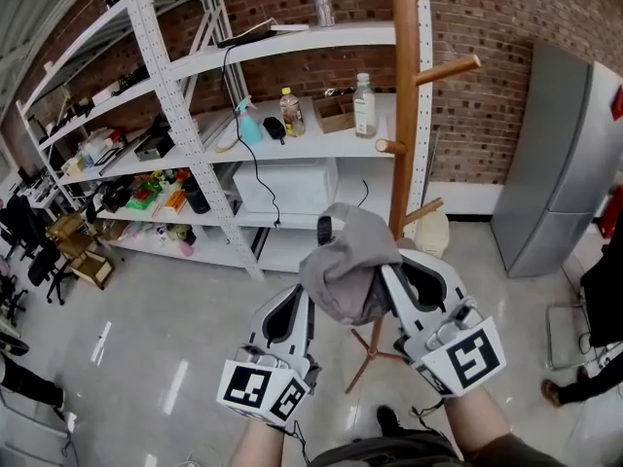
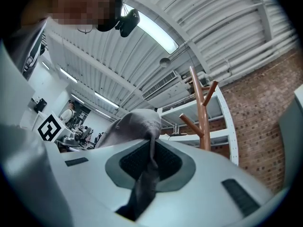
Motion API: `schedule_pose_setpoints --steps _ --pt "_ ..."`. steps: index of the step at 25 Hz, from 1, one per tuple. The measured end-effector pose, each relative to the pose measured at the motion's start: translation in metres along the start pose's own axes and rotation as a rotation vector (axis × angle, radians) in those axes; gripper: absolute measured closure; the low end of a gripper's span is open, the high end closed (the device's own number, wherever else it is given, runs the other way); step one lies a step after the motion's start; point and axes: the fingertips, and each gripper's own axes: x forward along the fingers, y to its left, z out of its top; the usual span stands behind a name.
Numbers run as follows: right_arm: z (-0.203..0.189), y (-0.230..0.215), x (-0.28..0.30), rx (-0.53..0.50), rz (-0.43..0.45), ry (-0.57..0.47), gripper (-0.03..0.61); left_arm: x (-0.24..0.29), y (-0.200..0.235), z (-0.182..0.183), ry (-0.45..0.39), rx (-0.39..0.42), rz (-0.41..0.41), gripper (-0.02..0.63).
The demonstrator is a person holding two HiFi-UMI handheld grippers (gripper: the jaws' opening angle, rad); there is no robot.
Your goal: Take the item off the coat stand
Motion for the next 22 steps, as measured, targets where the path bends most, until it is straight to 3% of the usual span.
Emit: schedule_pose_setpoints --steps 11,22 --pt "-0.003 0.044 -0.049 0.022 -0.023 0.062 0.543 -0.052 -0.016 -0.014 0.028 -0.062 -0.006 0.607" --pt "-0.038 0.039 -0.094 0.078 -0.087 0.163 0.543 -0.062 -0.037 -0.039 0.073 -0.111 -0.013 0.607"
